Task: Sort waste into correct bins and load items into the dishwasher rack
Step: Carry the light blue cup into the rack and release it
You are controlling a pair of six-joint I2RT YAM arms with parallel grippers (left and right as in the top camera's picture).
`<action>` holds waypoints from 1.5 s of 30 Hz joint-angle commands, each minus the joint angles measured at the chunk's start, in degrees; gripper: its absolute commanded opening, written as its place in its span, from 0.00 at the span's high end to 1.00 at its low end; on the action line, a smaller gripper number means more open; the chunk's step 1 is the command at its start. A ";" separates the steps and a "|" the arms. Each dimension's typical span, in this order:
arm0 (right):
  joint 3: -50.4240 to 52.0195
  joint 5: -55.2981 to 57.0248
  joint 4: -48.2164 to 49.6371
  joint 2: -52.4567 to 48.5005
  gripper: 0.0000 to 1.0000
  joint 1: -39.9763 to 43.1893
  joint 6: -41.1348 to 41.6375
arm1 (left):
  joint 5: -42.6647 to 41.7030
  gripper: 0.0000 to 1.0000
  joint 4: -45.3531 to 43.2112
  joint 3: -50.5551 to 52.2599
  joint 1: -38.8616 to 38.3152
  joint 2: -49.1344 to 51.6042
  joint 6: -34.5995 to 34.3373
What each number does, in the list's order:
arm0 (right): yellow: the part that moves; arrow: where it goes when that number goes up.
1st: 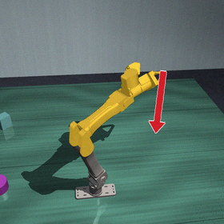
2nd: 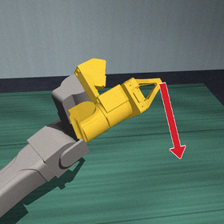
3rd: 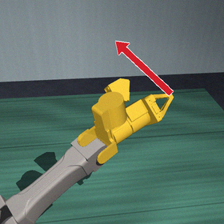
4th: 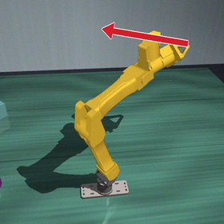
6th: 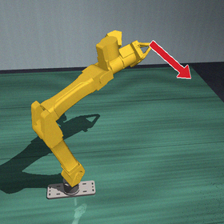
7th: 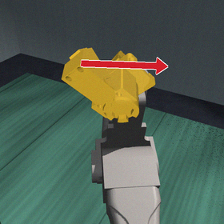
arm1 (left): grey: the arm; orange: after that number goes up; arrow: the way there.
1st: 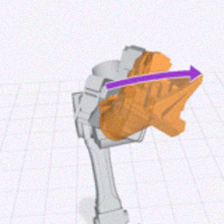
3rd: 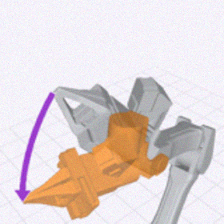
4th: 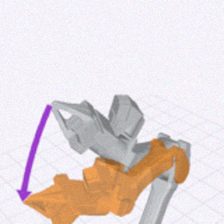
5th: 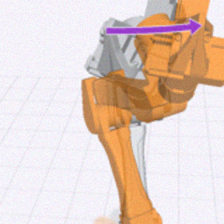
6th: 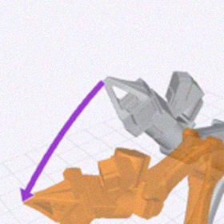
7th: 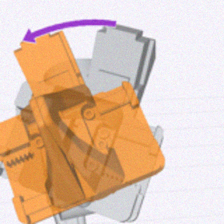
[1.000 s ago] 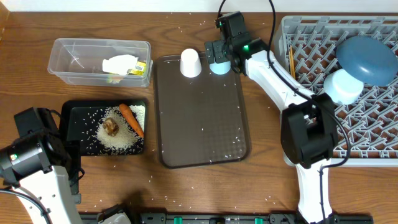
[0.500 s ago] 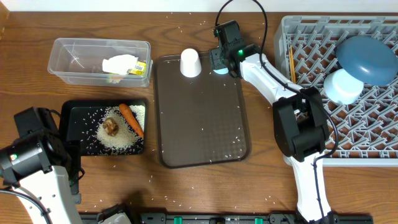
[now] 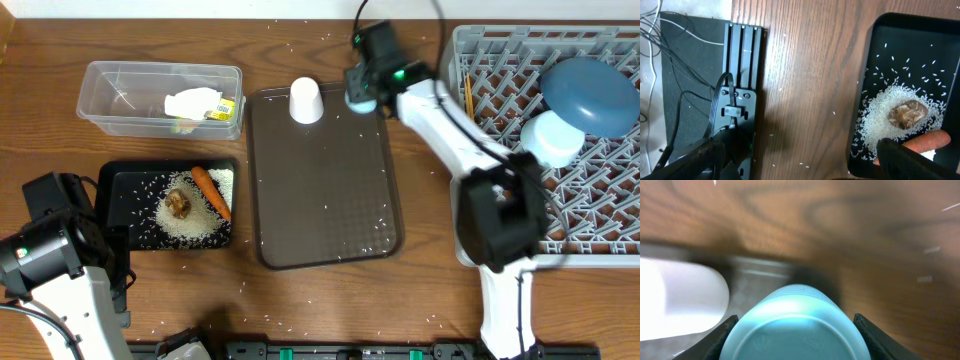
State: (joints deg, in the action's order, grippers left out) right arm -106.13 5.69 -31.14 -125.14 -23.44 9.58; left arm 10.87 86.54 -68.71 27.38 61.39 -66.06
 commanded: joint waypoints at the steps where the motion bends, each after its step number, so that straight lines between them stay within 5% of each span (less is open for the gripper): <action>1: -1.03 4.68 -1.86 9.75 0.42 3.74 -0.22 | 0.63 0.02 0.17 -0.13 0.35 0.02 -0.68; 10: -1.03 6.10 -10.54 21.31 0.39 22.23 -0.22 | 0.63 0.02 0.17 -0.13 0.35 0.02 -0.68; 23: -0.66 4.15 -17.59 22.75 0.45 51.43 1.33 | 0.61 0.02 0.17 -0.13 0.35 0.02 -0.68; 40: 11.96 4.63 -13.42 21.51 0.37 62.86 1.05 | 0.63 0.02 0.17 -0.13 0.35 0.02 -0.68; 45: 14.60 4.33 -11.17 21.49 0.19 62.75 1.05 | 0.61 0.02 0.17 -0.13 0.35 0.02 -0.68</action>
State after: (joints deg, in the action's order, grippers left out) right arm -92.31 10.13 -42.94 -103.66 39.18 10.57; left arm 10.87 86.54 -68.71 27.38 61.39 -66.06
